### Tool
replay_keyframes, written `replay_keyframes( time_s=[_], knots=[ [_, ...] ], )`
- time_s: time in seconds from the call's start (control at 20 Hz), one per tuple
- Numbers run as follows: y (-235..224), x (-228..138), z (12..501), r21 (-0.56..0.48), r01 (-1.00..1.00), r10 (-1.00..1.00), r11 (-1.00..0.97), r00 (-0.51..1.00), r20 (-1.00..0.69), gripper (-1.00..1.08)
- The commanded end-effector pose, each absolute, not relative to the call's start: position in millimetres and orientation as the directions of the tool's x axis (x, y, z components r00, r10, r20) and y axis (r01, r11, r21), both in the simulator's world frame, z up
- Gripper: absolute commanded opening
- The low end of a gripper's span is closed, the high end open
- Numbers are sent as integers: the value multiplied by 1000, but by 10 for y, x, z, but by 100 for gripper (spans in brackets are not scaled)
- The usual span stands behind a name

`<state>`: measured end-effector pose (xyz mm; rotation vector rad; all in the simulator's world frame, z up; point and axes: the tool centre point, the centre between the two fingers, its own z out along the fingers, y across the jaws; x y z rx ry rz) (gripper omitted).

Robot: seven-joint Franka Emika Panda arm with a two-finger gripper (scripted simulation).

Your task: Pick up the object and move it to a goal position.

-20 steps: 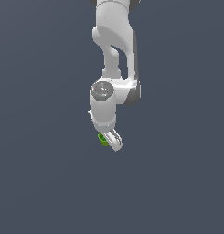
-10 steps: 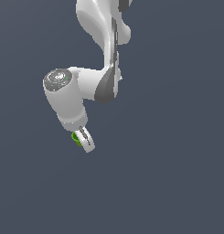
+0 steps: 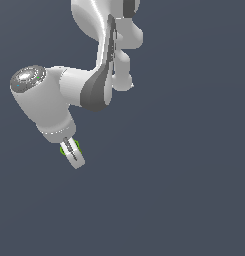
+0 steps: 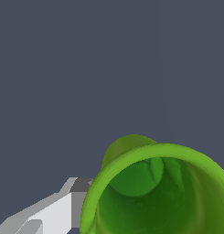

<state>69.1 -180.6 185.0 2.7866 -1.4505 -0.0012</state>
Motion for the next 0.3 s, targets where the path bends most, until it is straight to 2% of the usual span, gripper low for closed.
replay_keyframes(
  time_s=[0.0, 0.25],
  knots=[
    [-1858, 718, 1890, 0, -818, -818, -575, 575, 0, -100],
    [-1888, 736, 1908, 0, -818, -818, -575, 575, 0, -100]
  ],
)
